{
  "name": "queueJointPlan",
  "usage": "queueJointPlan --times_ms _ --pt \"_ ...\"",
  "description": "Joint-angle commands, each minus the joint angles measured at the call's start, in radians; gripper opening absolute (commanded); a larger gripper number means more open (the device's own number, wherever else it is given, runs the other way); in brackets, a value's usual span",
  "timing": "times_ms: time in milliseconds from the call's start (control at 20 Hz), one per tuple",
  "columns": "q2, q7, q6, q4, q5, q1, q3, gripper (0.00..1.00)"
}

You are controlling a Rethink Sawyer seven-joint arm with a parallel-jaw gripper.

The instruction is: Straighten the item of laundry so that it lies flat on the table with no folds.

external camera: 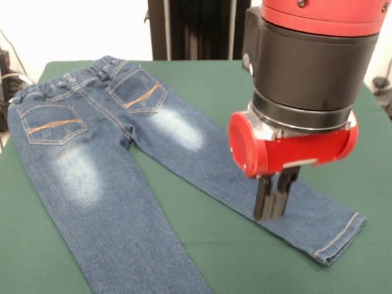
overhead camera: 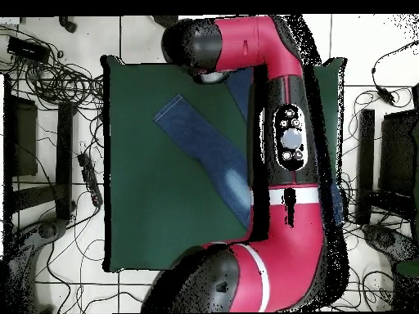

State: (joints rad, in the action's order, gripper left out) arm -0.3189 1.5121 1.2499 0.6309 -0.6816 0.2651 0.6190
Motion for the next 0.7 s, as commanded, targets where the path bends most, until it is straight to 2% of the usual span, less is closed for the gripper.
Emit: queueJointPlan --times_ms 50,150,400,550,700 --pt "0.052 -0.046 0.267 -0.020 -0.011 -0.046 -0.052 0.00" --pt "0.046 -0.040 0.302 -0.030 -0.014 -0.044 -0.054 0.00" --pt "0.026 -0.009 0.271 -0.008 0.010 -0.028 -0.048 0.00" --pt "-0.018 0.065 0.163 0.094 0.082 0.006 -0.050 0.00" --pt "-0.035 0.090 0.098 0.151 0.111 0.021 -0.060 0.00"
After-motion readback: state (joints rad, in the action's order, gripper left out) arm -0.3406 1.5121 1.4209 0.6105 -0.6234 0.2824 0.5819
